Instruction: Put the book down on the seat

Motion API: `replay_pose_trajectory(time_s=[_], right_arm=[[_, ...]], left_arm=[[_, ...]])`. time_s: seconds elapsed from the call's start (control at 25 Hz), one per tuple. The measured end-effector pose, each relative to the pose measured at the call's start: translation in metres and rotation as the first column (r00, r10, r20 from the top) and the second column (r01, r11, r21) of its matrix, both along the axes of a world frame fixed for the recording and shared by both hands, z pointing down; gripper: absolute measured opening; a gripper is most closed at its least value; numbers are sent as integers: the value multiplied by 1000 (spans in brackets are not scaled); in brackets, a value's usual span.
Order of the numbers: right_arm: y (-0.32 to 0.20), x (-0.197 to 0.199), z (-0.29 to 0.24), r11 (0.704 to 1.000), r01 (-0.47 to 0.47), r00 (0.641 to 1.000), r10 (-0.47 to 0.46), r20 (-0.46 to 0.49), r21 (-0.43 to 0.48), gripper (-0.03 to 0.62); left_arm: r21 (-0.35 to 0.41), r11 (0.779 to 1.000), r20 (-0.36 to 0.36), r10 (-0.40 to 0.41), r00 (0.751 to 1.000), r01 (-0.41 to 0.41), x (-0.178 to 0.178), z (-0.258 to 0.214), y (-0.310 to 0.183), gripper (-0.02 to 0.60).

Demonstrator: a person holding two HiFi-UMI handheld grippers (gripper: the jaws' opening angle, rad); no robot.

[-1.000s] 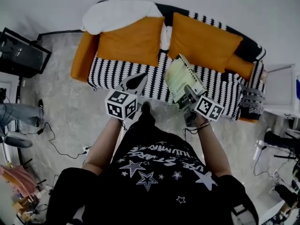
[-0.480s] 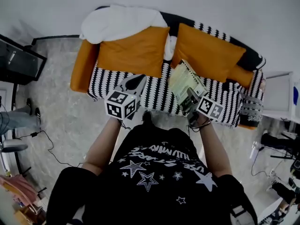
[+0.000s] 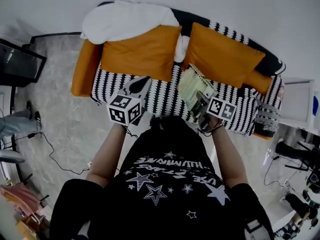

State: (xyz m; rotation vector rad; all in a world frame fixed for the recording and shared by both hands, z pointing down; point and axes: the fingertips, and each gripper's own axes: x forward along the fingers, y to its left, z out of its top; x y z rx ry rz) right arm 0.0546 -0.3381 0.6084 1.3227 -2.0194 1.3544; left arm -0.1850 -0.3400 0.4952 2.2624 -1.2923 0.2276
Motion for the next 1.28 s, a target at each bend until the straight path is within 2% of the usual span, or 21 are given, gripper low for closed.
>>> replay_pose_trajectory(time_s=[0.28,0.52,0.92,1.08,1.28], right_arm=[[-39,-4,35,995,56,998,-56,10,-80,175],[-76,-17,73,975,130,991,-134,-11,-178,175],[-98,-38,139,904,245,962,-271,-29,-350,175],[-119,-45,159,883,271,949,-312,-48,-382,175],[-136,-57,168,856,313,942,-336,17,-411,181]], left_arm=[[-21,997,24,-68,997,69,1,5,-30,15],[-60,992,36,-105,994,107,0,20,-67,15],[-159,978,60,-124,991,132,0,59,-101,15],[-170,976,64,-126,990,135,1,70,-117,15],[-186,971,56,-143,988,151,4,75,-126,15]])
